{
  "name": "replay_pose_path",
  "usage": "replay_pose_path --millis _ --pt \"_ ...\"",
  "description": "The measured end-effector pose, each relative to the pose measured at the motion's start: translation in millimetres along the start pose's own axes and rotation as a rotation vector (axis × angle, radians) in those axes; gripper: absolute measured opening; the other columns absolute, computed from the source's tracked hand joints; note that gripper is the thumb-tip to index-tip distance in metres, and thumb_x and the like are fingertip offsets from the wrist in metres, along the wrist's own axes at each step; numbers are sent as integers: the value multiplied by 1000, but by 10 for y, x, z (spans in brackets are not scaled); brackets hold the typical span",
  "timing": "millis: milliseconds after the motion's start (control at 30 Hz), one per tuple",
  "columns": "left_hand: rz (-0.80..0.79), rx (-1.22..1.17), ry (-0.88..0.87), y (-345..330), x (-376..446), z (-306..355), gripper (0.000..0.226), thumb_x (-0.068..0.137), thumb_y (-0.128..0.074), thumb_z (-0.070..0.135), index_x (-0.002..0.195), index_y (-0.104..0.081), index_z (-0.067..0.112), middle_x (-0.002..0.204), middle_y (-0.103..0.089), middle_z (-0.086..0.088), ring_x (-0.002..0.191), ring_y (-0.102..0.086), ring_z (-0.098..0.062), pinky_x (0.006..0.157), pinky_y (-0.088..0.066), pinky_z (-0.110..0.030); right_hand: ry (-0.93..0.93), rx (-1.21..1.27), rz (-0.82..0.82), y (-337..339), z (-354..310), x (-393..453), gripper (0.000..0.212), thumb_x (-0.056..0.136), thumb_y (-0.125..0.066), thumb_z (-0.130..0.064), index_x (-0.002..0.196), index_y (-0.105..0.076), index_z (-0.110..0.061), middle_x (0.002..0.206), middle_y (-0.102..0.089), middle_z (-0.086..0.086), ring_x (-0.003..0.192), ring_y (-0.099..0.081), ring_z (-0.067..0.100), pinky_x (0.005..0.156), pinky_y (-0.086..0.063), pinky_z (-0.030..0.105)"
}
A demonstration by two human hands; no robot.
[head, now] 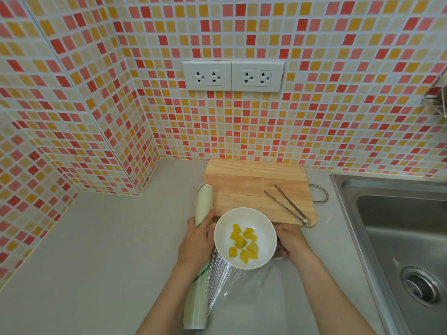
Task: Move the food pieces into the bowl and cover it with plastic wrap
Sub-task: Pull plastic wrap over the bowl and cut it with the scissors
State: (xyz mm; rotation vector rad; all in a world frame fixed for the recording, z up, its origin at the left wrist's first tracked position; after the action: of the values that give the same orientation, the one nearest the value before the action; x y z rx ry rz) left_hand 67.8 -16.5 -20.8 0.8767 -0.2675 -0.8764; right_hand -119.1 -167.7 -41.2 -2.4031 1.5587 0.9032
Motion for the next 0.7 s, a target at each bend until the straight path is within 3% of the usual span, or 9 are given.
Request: replay_pose_path --millis 100,167,233,333,433,500,567,633,700 --pt "1 -8 2 -4 2 -6 42 95 -24 53 136 -21 60 126 -30 4 80 -50 -17 73 -40 -30 -110 97 43 -23 -23 -2 20 75 -63 -6 58 -54 -8 49 -44 12 34 -36 19 48 -42 28" --pt "1 -14 -2 -13 -6 -9 41 94 -25 53 135 -22 60 126 -30 4 80 -50 -17 73 -40 -30 -156 90 84 -54 -23 -22 18 73 -64 -8 57 -55 -9 49 -47 13 36 -37 20 47 -47 31" --pt "1 -21 -7 -12 -13 -4 41 94 -25 53 135 -24 59 125 -31 3 80 -50 -16 74 -39 -30 -170 89 124 -77 -22 -33 22 74 -67 -13 56 -55 -8 53 -52 13 42 -43 21 52 -49 36" --pt "-3 -24 -5 -5 -8 6 41 95 -26 52 136 -25 57 125 -31 3 81 -49 -16 74 -39 -30 -90 34 177 -69 -36 14 28 77 -66 -25 55 -57 -11 67 -61 15 62 -56 28 72 -55 50" --pt "-5 -24 -5 -1 -12 13 41 95 -26 51 136 -25 57 125 -31 3 81 -50 -16 75 -40 -30 -4 -92 174 -63 -65 51 24 80 -61 -30 63 -61 -13 83 -68 17 82 -64 33 81 -53 49" --pt "-11 -33 -1 6 -16 21 41 95 -27 51 136 -25 57 124 -32 2 83 -53 -18 76 -42 -31 36 -183 162 -55 -100 90 26 84 -58 -29 75 -66 -7 90 -69 20 88 -65 35 77 -51 43" --pt "-14 -49 4 19 -26 30 41 95 -28 51 136 -26 57 125 -32 1 85 -56 -20 78 -44 -32 28 -326 135 13 -170 91 36 86 -56 -30 67 -63 0 71 -67 18 72 -63 31 64 -46 33" --pt "-13 -61 9 27 -28 36 41 95 -29 51 136 -27 56 127 -33 1 91 -59 -23 82 -46 -33 19 -448 134 139 -247 64 40 84 -57 -30 54 -57 -4 46 -59 10 50 -58 27 53 -44 28" --pt "-6 -68 10 27 -29 37 41 94 -29 52 135 -28 56 129 -32 1 93 -60 -24 83 -47 -34 155 -528 229 277 -396 32 37 86 -53 -30 56 -58 -9 44 -59 6 51 -60 24 53 -42 26"
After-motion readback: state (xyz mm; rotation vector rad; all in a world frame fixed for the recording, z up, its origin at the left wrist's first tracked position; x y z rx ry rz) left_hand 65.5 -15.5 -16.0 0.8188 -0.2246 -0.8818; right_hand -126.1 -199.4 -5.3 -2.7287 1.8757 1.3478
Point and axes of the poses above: each hand's wrist, its own x-axis towards the middle knuckle, its own y-axis out of the back of the hand, z = x × y, the point moved 3 cm from there along x, towards the middle knuckle
